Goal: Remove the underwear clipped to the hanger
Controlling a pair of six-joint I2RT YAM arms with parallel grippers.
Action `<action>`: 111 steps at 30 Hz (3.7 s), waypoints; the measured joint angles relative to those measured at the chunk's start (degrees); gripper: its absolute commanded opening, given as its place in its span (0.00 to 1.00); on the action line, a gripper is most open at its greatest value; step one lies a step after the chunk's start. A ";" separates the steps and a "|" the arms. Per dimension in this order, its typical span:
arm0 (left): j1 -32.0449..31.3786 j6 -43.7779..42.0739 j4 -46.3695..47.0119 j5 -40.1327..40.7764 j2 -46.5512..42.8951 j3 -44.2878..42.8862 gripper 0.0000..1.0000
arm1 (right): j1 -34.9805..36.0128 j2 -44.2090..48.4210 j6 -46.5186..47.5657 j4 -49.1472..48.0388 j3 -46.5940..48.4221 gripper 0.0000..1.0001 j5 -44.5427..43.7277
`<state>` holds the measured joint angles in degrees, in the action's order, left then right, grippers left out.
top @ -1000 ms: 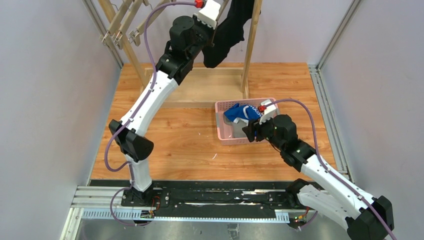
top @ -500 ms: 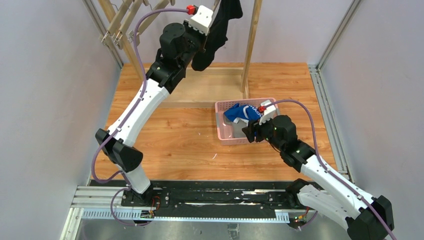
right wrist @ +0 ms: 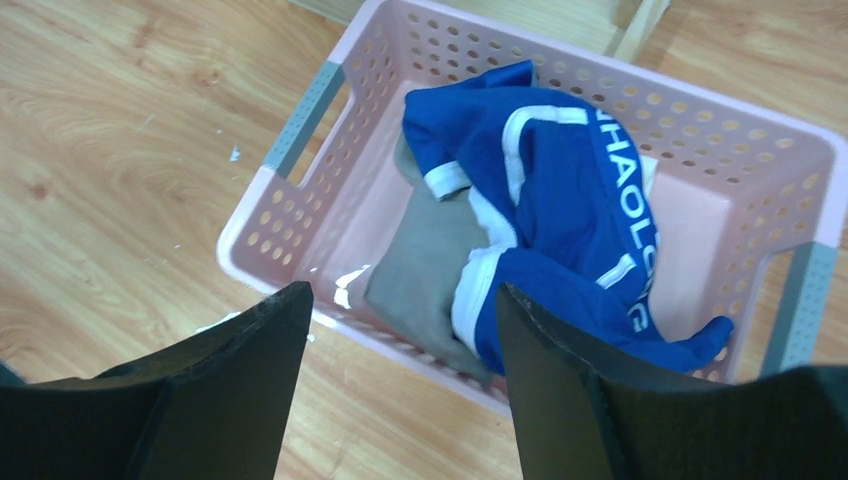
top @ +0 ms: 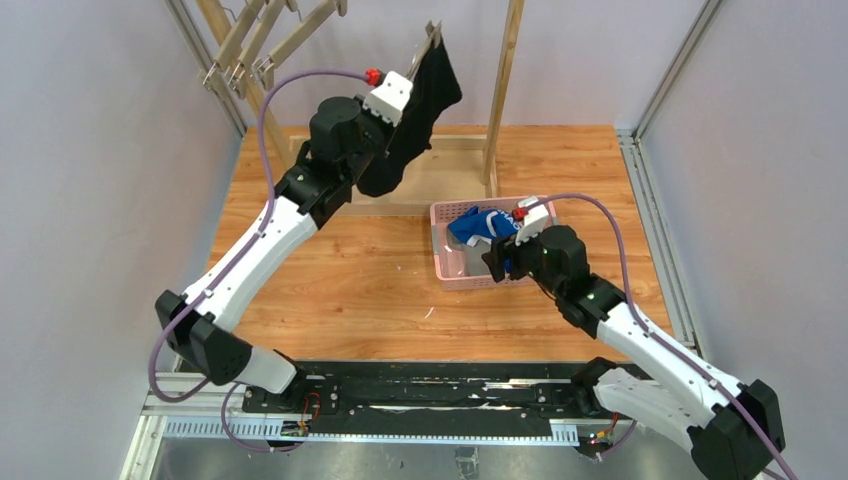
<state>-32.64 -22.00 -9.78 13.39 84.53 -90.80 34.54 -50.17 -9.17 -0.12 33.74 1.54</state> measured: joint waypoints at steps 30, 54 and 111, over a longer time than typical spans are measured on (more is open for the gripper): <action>-0.02 14.23 -46.53 -17.68 -36.87 13.94 0.00 | -18.27 -25.59 0.28 -8.15 28.06 0.74 44.00; -0.04 10.27 -47.58 -34.51 -38.16 15.06 0.00 | -18.01 -32.83 -14.93 -29.05 31.23 0.73 75.43; -0.07 28.22 -12.94 -33.07 -41.83 26.51 0.00 | -4.94 -15.34 -21.03 -37.22 16.24 0.66 36.63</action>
<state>-32.71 6.22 -22.72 -19.68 42.70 -64.29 29.61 -65.52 -30.20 -37.34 49.98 38.17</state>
